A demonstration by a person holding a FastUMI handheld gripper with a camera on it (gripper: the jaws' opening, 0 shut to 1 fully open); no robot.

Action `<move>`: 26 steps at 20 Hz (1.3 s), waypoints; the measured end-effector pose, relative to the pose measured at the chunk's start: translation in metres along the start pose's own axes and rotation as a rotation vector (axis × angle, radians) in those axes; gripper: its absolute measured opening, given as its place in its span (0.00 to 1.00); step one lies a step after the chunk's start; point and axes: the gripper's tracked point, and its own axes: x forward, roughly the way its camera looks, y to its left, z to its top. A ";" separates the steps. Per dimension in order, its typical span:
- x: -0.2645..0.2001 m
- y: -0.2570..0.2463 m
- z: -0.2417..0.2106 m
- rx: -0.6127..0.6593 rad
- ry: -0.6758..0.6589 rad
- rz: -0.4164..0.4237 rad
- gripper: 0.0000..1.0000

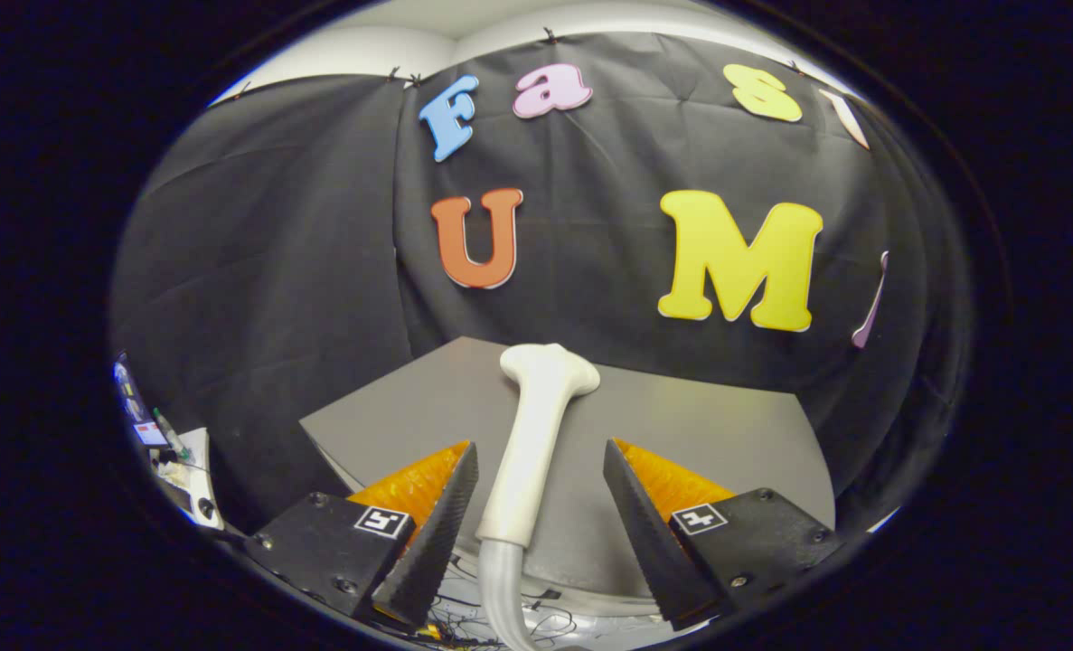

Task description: Iron the clothes twice with a garment steamer, once on the left side and once on the right side.

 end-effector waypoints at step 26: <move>-0.039 -0.010 0.009 0.119 0.006 0.009 0.38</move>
